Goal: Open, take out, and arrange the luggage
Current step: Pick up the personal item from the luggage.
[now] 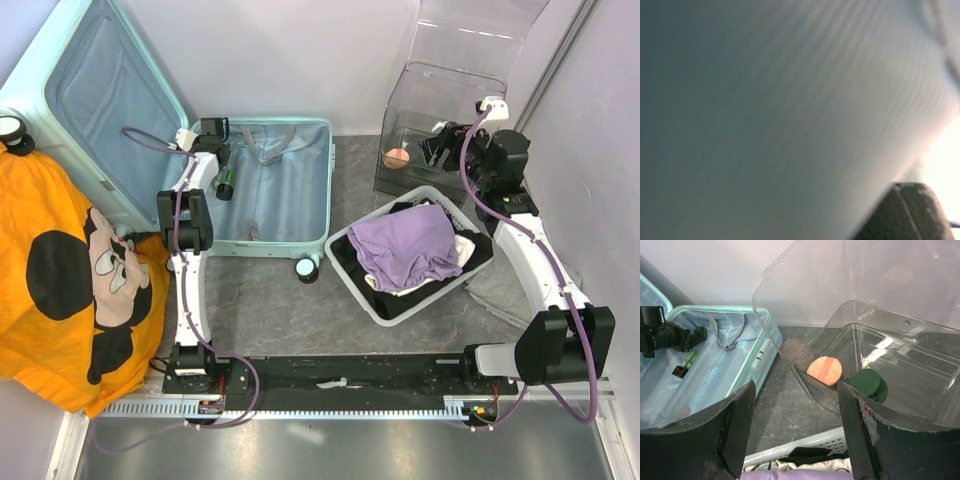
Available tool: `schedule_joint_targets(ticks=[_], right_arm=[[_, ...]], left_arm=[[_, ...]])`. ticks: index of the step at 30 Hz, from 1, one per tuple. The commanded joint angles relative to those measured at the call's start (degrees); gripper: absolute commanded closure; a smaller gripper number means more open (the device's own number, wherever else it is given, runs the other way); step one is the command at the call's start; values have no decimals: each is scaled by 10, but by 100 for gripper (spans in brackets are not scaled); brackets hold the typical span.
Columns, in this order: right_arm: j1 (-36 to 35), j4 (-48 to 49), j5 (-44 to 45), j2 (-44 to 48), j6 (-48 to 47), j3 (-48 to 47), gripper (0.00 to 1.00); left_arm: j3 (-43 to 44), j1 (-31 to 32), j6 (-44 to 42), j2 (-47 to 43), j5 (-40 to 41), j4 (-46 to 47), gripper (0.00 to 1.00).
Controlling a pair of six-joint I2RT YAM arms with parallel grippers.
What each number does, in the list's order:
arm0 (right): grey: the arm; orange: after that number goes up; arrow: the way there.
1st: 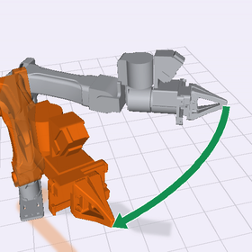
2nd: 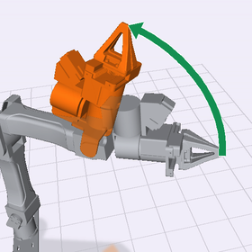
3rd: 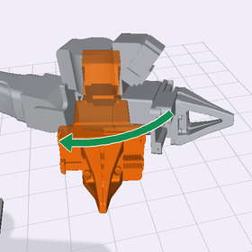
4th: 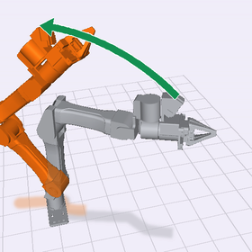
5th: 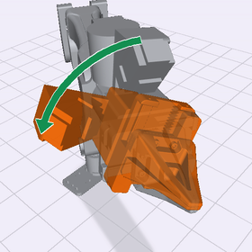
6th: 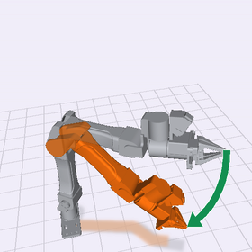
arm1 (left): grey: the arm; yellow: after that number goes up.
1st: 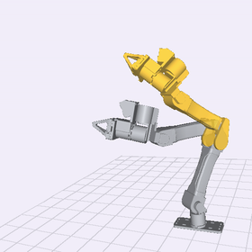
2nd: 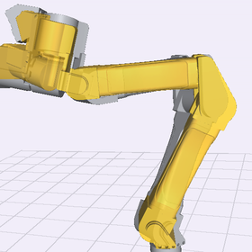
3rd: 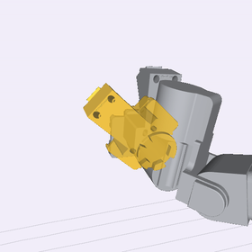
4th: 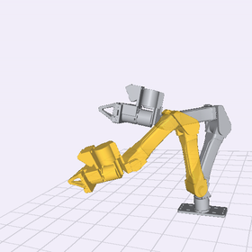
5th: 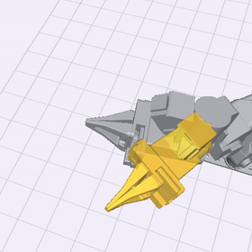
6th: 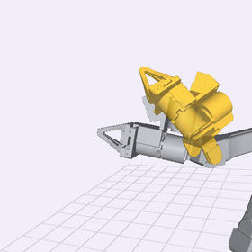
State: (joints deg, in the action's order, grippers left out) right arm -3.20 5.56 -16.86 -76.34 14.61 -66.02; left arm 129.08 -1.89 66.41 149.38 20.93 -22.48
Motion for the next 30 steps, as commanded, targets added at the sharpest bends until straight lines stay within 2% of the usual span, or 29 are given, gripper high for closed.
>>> schedule_joint_targets(ticks=[1,4,10,15,16,17,19,20,24,30], right_arm=[[1,18,3,17,-8,4,26],[1,20,2,16,-6,5,26],[1,23,2,15,-5,5,25],[1,24,-1,15,-5,6,25],[2,24,0,14,-5,7,25],[1,24,0,15,-5,6,25],[0,24,1,15,-5,6,25],[1,24,1,15,-5,5,25],[2,23,3,15,-6,5,25],[1,22,10,15,-11,5,25]], left_arm=[[-68,-4,-29,-57,50,53,98],[-124,5,-52,-107,75,110,98],[-174,13,-74,-158,96,149,99],[-150,12,-98,-134,96,153,98],[-128,12,-102,-117,90,150,94],[-117,13,-101,-107,85,133,79],[-92,11,-89,-93,72,118,67],[-88,11,-76,-83,69,117,56],[-67,11,-44,-54,54,92,46],[-37,7,-8,-23,34,62,40]])
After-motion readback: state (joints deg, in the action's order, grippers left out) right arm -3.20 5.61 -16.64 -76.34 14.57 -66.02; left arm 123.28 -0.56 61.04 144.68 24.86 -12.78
